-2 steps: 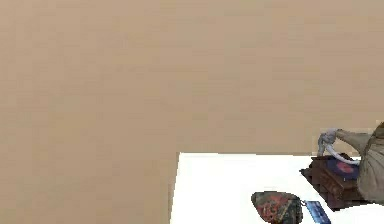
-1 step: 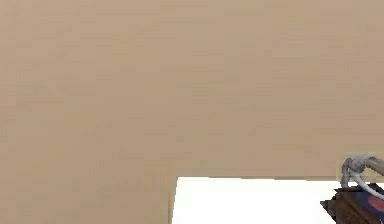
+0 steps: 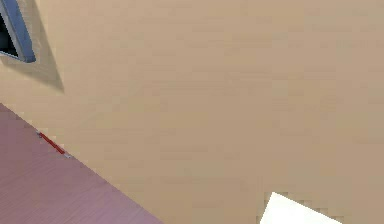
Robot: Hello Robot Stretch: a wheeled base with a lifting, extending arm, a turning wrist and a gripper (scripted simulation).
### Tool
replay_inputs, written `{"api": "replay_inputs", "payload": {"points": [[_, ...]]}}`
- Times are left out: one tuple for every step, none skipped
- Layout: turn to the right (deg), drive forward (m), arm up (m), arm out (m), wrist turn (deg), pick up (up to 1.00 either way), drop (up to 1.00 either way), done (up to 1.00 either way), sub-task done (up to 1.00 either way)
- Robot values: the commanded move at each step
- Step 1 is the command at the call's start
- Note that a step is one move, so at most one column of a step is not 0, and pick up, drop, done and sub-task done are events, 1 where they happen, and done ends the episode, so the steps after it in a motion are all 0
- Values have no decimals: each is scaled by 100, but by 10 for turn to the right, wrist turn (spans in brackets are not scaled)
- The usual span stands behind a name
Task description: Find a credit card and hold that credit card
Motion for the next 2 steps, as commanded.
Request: {"api": "replay_inputs", "payload": {"points": [[0,0,50,0,0,0,0,0,0],[0,0,38,0,0,0,0,0,0]]}}
